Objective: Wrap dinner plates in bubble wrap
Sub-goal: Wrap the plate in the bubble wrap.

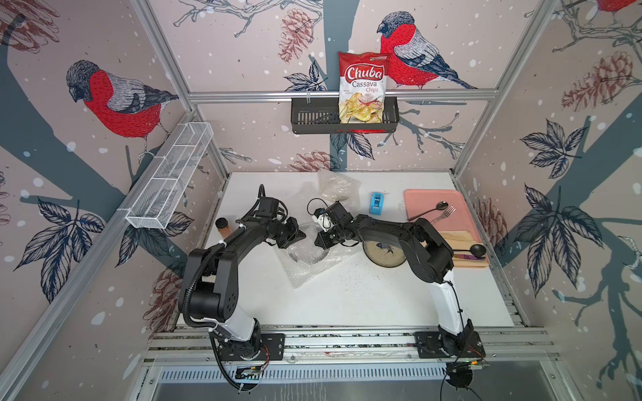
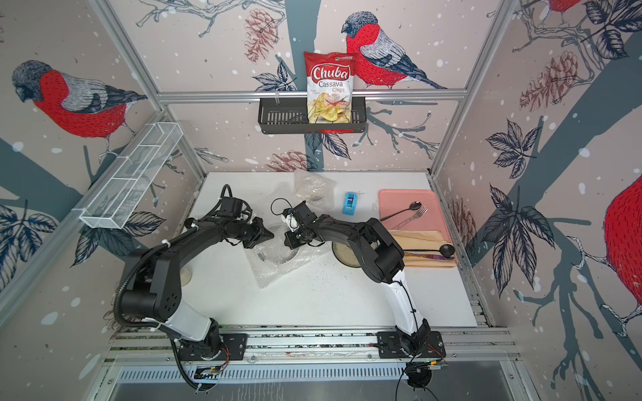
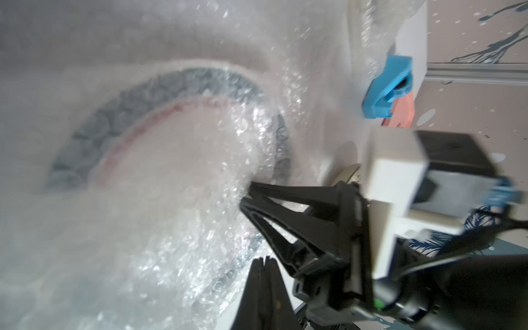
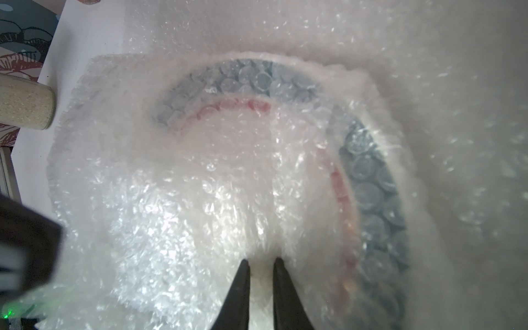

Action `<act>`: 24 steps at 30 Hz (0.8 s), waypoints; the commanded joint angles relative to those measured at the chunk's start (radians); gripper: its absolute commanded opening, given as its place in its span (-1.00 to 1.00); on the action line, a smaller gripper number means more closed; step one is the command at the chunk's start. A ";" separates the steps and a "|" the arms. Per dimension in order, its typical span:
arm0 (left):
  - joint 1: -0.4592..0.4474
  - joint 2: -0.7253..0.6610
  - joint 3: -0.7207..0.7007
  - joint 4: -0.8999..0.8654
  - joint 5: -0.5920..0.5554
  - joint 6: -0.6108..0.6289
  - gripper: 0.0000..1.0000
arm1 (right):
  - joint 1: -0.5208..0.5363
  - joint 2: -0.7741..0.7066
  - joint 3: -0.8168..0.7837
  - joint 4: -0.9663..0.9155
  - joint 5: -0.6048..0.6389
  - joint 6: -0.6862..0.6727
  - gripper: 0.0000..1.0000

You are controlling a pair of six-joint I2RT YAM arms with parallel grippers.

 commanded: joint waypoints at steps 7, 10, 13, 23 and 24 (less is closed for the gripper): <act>-0.021 0.019 -0.199 0.097 -0.106 -0.035 -1.00 | 0.000 0.011 0.006 -0.090 0.081 0.028 -0.64; -0.021 0.036 -0.265 0.149 -0.114 -0.054 -1.00 | 0.000 0.002 0.007 -0.084 0.068 0.034 -0.63; -0.018 0.057 -0.296 0.165 -0.150 -0.051 -1.00 | -0.007 -0.030 -0.001 -0.066 0.020 0.041 -0.57; 0.028 0.054 -0.352 0.178 -0.163 -0.035 -1.00 | -0.134 -0.293 -0.156 0.064 -0.107 0.166 -0.44; 0.027 0.052 -0.352 0.178 -0.163 -0.034 -1.00 | -0.158 -0.315 -0.175 0.062 -0.089 0.178 -0.44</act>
